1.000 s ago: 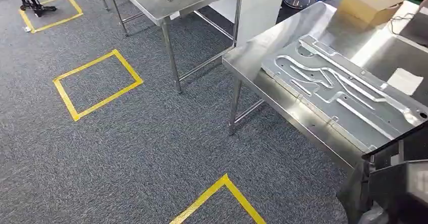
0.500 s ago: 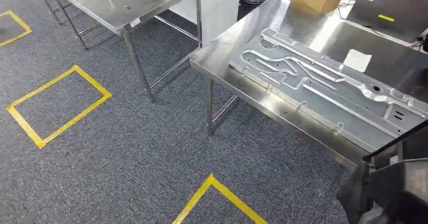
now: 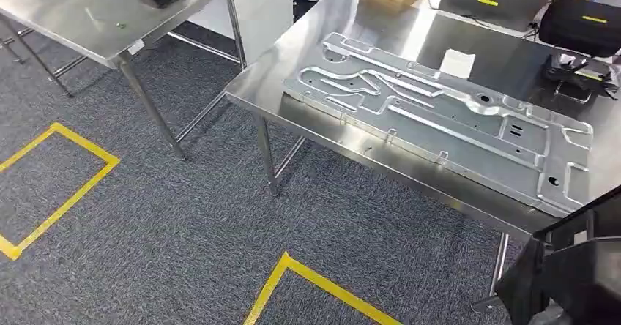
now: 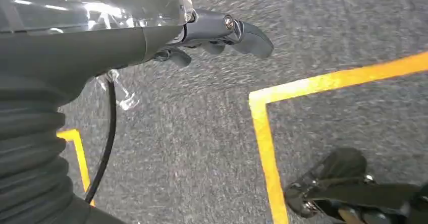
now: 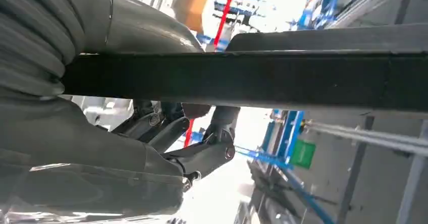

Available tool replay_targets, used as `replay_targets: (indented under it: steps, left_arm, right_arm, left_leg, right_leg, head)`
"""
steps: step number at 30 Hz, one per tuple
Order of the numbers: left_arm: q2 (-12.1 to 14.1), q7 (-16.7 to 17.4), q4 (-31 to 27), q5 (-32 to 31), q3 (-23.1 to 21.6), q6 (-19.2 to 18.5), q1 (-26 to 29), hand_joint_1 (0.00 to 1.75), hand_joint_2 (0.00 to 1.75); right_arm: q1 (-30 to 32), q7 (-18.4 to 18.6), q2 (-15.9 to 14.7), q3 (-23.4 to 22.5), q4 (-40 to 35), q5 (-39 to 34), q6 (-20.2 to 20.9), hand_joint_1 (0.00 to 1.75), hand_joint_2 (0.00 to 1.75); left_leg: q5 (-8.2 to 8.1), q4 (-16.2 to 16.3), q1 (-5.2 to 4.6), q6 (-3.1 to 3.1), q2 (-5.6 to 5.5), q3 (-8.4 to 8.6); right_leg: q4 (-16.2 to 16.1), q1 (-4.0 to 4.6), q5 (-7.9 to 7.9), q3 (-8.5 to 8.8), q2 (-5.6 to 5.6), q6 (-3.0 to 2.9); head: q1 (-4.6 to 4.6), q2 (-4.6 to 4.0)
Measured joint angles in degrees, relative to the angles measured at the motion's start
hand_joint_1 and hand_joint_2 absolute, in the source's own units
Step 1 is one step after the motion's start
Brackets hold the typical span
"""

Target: Take the parts from the cabinet and place them on the table.

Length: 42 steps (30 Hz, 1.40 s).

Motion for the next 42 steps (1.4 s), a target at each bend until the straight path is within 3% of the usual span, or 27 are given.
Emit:
replay_targets:
  steps: [1, 2, 4, 5, 7, 8, 9, 10, 11, 14, 15, 16, 17, 19, 20, 21, 23, 24, 25, 26, 30, 32, 33, 35, 37, 40, 42]
  left_arm:
    - [0.0, -0.1, 0.0, 0.0, 0.0, 0.0, 0.0, 0.00, 1.75]
    - [0.0, 0.0, 0.0, 0.0, 0.0, 0.1, 0.1, 0.00, 1.75]
    - [0.0, 0.0, 0.0, 0.0, 0.0, 0.1, 0.5, 0.00, 1.75]
    - [0.0, 0.0, 0.0, 0.0, 0.0, 0.1, 0.5, 0.00, 1.75]
    - [0.0, 0.0, 0.0, 0.0, -0.1, 0.1, 0.4, 0.00, 1.75]
    - [0.0, 0.0, 0.0, 0.0, -0.1, 0.1, 0.4, 0.00, 1.75]
    - [0.0, 0.0, 0.0, 0.0, -0.1, 0.1, 0.4, 0.00, 1.75]
    - [0.0, 0.0, 0.0, 0.0, -0.1, 0.0, 0.5, 0.00, 1.75]
    - [0.0, 0.0, 0.0, 0.0, -0.1, 0.0, 0.5, 0.00, 1.75]
    - [0.0, 0.0, 0.0, 0.0, -0.2, -0.2, 0.2, 0.00, 1.75]
    - [0.0, 0.0, 0.0, 0.0, -0.2, -0.2, 0.1, 0.00, 1.75]
    - [0.0, 0.0, 0.0, 0.0, -0.2, -0.2, 0.0, 0.00, 1.75]
    - [0.0, 0.0, 0.0, 0.0, -0.2, -0.2, 0.2, 0.00, 1.75]
    - [0.0, 0.2, 0.0, 0.0, -0.2, -0.5, 0.5, 0.00, 1.75]
    - [0.0, 0.4, 0.0, 0.1, -0.2, -0.5, 0.5, 0.00, 1.75]
    - [0.0, 0.5, 0.0, 0.2, -0.2, -0.5, 0.4, 0.00, 1.75]
    - [0.0, 0.8, 0.0, 0.2, -0.2, -0.5, 0.3, 0.00, 1.75]
    - [0.0, 0.9, 0.0, 0.2, -0.2, -0.5, 0.2, 0.00, 1.75]
    - [0.0, 0.9, 0.0, 0.2, -0.2, -0.5, 0.2, 0.00, 1.75]
    - [-0.1, 0.9, 0.0, 0.2, -0.2, -0.5, 0.2, 0.00, 1.75]
    - [-0.2, 1.0, 0.0, 0.2, -0.2, -0.6, -0.3, 0.00, 1.75]
    - [-0.2, 1.1, 0.0, 0.3, -0.2, -0.5, -0.3, 0.00, 1.75]
    - [-0.2, 1.3, 0.0, 0.4, -0.2, -0.5, -0.1, 0.00, 1.75]
    - [-0.1, 1.3, 0.0, 0.4, -0.2, -0.5, 0.3, 0.00, 1.75]
    - [-0.2, 1.3, 0.0, 0.4, -0.2, -0.5, 0.3, 0.00, 1.75]
    - [0.0, 1.3, 0.0, 0.7, -0.2, -0.3, 0.3, 0.00, 1.75]
    - [0.0, 1.2, 0.0, 1.1, -0.2, -0.1, 0.2, 0.00, 1.75]
  right_arm:
    - [-0.1, 0.0, 0.1, -0.1, 0.0, 0.0, 0.0, 1.75, 1.75]
    - [-0.1, 0.0, 0.2, -0.1, 0.0, 0.1, 0.0, 1.75, 1.75]
    - [-0.1, 0.0, 0.3, -0.2, 0.0, 0.1, 0.0, 1.75, 1.75]
    - [-0.1, 0.0, 0.3, -0.3, 0.0, 0.1, 0.0, 1.75, 1.75]
    - [-0.1, 0.0, 0.3, -0.4, 0.0, 0.1, 0.0, 1.75, 1.75]
    - [-0.1, 0.0, 0.3, -0.4, 0.0, 0.1, 0.0, 1.75, 1.75]
    - [-0.1, 0.0, 0.3, -0.4, 0.0, 0.1, 0.0, 1.75, 1.75]
    - [-0.1, 0.0, 0.3, -0.4, 0.0, 0.1, 0.0, 1.75, 1.75]
    - [-0.1, 0.0, 0.3, -0.4, 0.0, 0.1, 0.0, 1.75, 1.75]
    - [0.0, 0.2, 0.3, -0.5, 0.0, 0.1, 0.0, 1.75, 1.75]
    - [0.1, 0.2, 0.3, -0.5, 0.0, 0.1, 0.0, 1.75, 1.75]
    - [0.2, 0.2, 0.3, -0.5, 0.0, 0.2, 0.0, 1.75, 1.75]
    - [-0.1, 0.2, 0.3, -0.6, 0.0, 0.2, 0.0, 1.75, 1.75]
    - [-0.1, 0.6, 0.3, -0.6, 0.0, 0.3, 0.0, 1.75, 1.75]
    - [-0.1, 0.8, 0.3, -0.6, 0.0, 0.3, 0.0, 1.75, 1.75]
    - [-0.1, 0.8, 0.3, -0.6, 0.0, 0.4, 0.0, 1.75, 1.75]
    - [-0.1, 0.9, 0.3, -0.6, 0.0, 0.6, 0.0, 1.75, 1.75]
    - [-0.1, 0.9, 0.3, -0.6, 0.0, 0.7, 0.0, 1.75, 1.75]
    - [-0.1, 0.9, 0.3, -0.6, 0.0, 0.7, 0.0, 1.75, 1.75]
    - [-0.2, 1.0, 0.3, -0.5, 0.0, 0.7, 0.0, 1.75, 1.75]
    - [-0.1, 1.0, 0.3, -0.6, 0.0, 1.0, 0.0, 1.75, 1.75]
    - [-0.3, 1.1, 0.3, -0.6, 0.0, 1.1, 0.0, 1.75, 1.75]
    - [-0.3, 1.2, 0.4, -0.6, 0.0, 1.1, 0.0, 1.75, 1.75]
    - [-0.3, 1.3, 0.4, -0.7, 0.0, 1.1, 0.0, 1.75, 1.75]
    - [-0.3, 1.4, 0.4, -0.7, 0.1, 1.1, 0.0, 1.75, 1.75]
    - [-0.3, 1.4, 0.4, -0.7, 0.2, 1.1, 0.0, 1.75, 1.75]
    - [-0.3, 1.3, 0.4, -0.7, 0.2, 1.2, 0.0, 1.75, 1.75]
  left_leg:
    - [-1.47, 1.9, 0.01, -0.17, -3.56, -0.80]
    - [-3.86, 5.9, 0.19, -0.29, -5.39, -2.59]
    - [-7.81, 15.0, 0.18, -0.59, -6.16, -6.97]
    - [-8.05, 17.8, 0.18, -0.66, -6.16, -8.55]
    - [-4.08, 14.2, 0.24, -0.64, -6.22, -7.54]
    - [-0.97, 9.0, 0.30, -0.59, -6.54, -5.37]
    - [1.69, 3.9, 0.50, -0.54, -8.05, -3.20]
    - [1.53, 1.5, 0.69, -0.39, -11.24, -2.12]
    - [1.29, 0.6, 0.64, -0.33, -11.44, -2.14]
    - [1.47, 0.7, 0.29, 0.71, -9.42, -1.83]
    - [1.90, 0.0, 0.84, 1.36, -8.54, -1.71]
    - [1.97, -0.2, 0.68, 1.65, -7.93, -1.61]
    - [1.97, -0.3, 0.64, 1.92, -7.24, -1.59]
    - [1.86, -0.2, 0.41, 2.00, -5.52, -1.70]
    - [1.77, -0.2, 0.39, 1.98, -4.70, -1.71]
    - [1.66, -0.2, 0.38, 1.97, -4.00, -1.64]
    - [1.29, -0.2, 0.38, 1.75, -2.70, -1.18]
    - [1.04, -0.2, 0.35, 1.60, -2.10, -0.92]
    - [0.83, -0.3, 0.34, 1.36, -1.62, -0.51]
    - [0.44, -0.1, 0.01, 0.85, -1.05, -0.28]
    - [0.24, -0.9, -0.25, -0.36, 0.60, 0.93]
    - [-2.59, 3.0, 0.25, -0.76, -4.71, -0.82]
    - [-5.11, 7.6, 0.26, -0.91, -5.81, -3.01]
    - [-8.42, 16.1, 0.26, -1.21, -6.15, -7.44]
    - [-6.13, 16.2, 0.27, -1.25, -6.15, -8.16]
    - [2.29, 2.0, 0.34, -0.86, -6.35, -2.29]
    - [1.51, 0.6, 0.09, -0.19, -6.71, -2.12]
  right_leg:
    - [-0.2, -0.07, 0.17, -0.01, 0.61, -0.48]
    - [-0.2, -0.06, 0.21, -0.11, 1.30, -0.62]
    - [-0.1, -0.01, 0.16, -0.20, 2.89, -0.70]
    - [0.0, 0.00, 0.15, -0.21, 3.78, -0.70]
    - [0.3, -0.04, -0.04, 0.00, 5.45, -0.61]
    - [0.5, -0.07, -0.17, 0.17, 6.34, -0.46]
    - [0.7, -0.12, -0.38, 0.24, 7.06, -0.17]
    - [1.0, -0.15, -0.56, 0.00, 7.70, 0.09]
    - [1.7, 0.05, -0.75, -0.42, 8.58, 0.46]
    - [1.2, -0.25, -0.25, -0.89, 10.40, 1.62]
    - [1.6, -0.33, -0.53, -0.99, 10.19, 1.75]
    - [3.0, 0.01, -1.61, -1.57, 6.63, 1.97]
    - [6.3, -0.02, -3.80, -3.30, 4.36, 2.24]
    - [15.5, -0.25, -8.06, -8.03, 2.66, 2.62]
    - [18.6, -0.32, -8.71, -9.75, 2.46, 2.73]
    - [18.9, -0.39, -7.87, -10.05, 2.36, 2.79]
    - [12.1, -0.42, -3.27, -6.60, 1.89, 2.60]
    - [6.4, -0.25, -0.72, -3.53, 0.66, 2.25]
    - [1.7, 0.18, 0.22, -1.00, -2.31, 1.62]
    - [1.3, 0.61, -0.25, -0.93, -2.55, 1.33]
    - [0.5, 0.26, 0.22, -0.90, -0.08, 0.15]
    - [-0.2, -0.13, 0.62, -0.51, 0.31, -0.46]
    - [-0.2, -0.13, 0.52, -0.52, 0.68, -0.62]
    - [0.0, 0.00, 0.37, -0.52, 1.40, -0.83]
    - [0.1, 0.03, 0.13, -0.26, 2.10, -0.80]
    - [0.7, -0.03, -0.68, 0.41, 2.84, -0.22]
    - [1.4, 0.36, -0.96, -0.12, 3.27, 0.39]
  head:
    - [-0.04, -0.02]
    - [-0.13, -0.02]
    - [-0.22, -0.02]
    - [-0.24, -0.02]
    - [-0.22, -0.02]
    - [-0.24, 0.00]
    - [-0.24, -0.02]
    - [-0.18, -0.02]
    - [-0.13, -0.02]
    - [-0.22, -0.02]
    - [-0.31, 0.00]
    - [0.02, -0.02]
    - [0.44, 0.00]
    - [0.48, -0.02]
    - [0.39, 0.00]
    - [0.44, -0.02]
    - [0.42, 0.00]
    - [0.44, -0.02]
    - [0.46, -0.02]
    - [0.33, -0.02]
    - [0.31, -0.02]
    - [0.13, 0.00]
    - [0.07, 0.00]
    - [0.05, -0.02]
    - [0.04, 0.00]
    - [0.00, -0.02]
    - [0.09, 0.00]
